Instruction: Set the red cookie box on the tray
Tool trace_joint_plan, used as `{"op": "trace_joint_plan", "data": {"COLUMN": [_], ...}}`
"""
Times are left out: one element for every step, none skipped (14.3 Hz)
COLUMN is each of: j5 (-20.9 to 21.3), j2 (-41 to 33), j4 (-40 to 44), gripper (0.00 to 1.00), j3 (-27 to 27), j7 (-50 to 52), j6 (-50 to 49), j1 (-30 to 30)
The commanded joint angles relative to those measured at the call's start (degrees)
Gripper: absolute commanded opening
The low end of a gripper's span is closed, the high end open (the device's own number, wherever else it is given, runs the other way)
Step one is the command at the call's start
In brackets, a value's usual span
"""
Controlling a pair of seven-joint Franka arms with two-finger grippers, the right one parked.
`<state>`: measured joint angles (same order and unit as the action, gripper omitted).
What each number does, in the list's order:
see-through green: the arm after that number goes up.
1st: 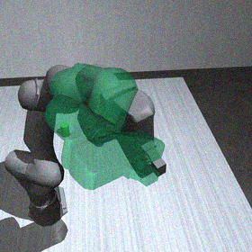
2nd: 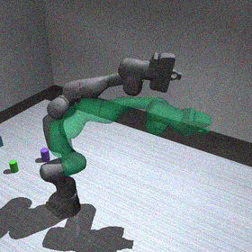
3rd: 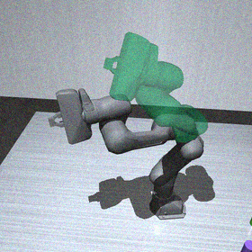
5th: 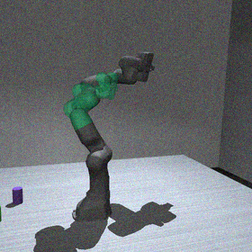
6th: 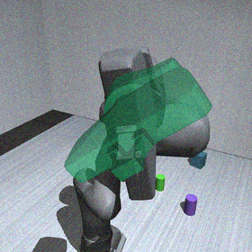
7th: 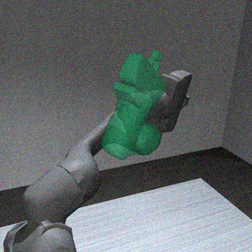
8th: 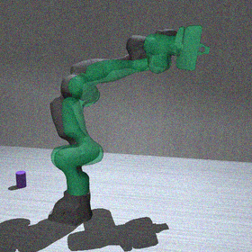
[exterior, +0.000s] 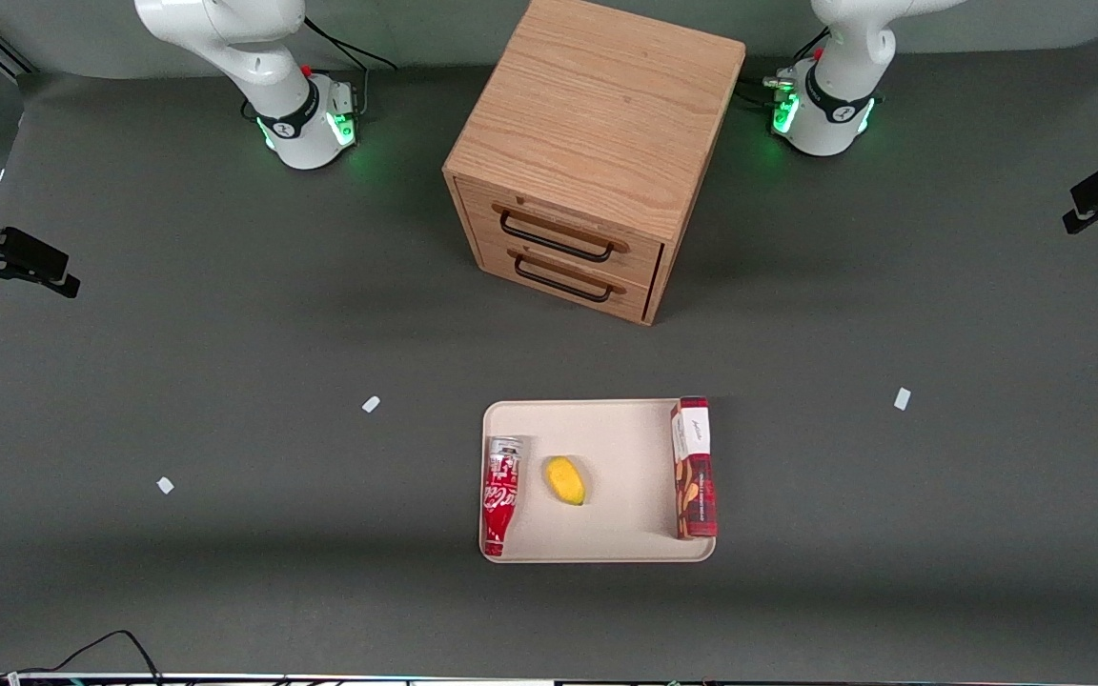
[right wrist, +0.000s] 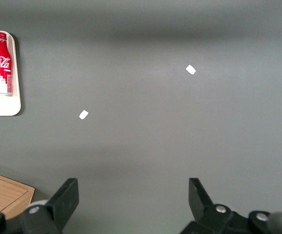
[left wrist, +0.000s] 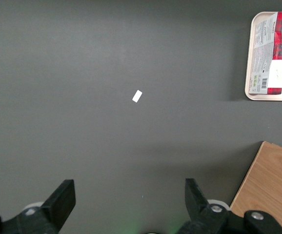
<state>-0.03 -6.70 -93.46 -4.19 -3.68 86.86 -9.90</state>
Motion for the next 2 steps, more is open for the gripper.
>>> {"op": "trace_joint_plan", "data": {"j5": [0.4,0.4], "j2": [-2.3,-2.3], "j4": [-1.7,-1.5], "gripper": [1.00,1.00], "j3": [-0.9,-0.9], "j7": [-1.3,-1.4], "j6": [-0.8,-1.3], "j1": [-1.1,-1.1]}}
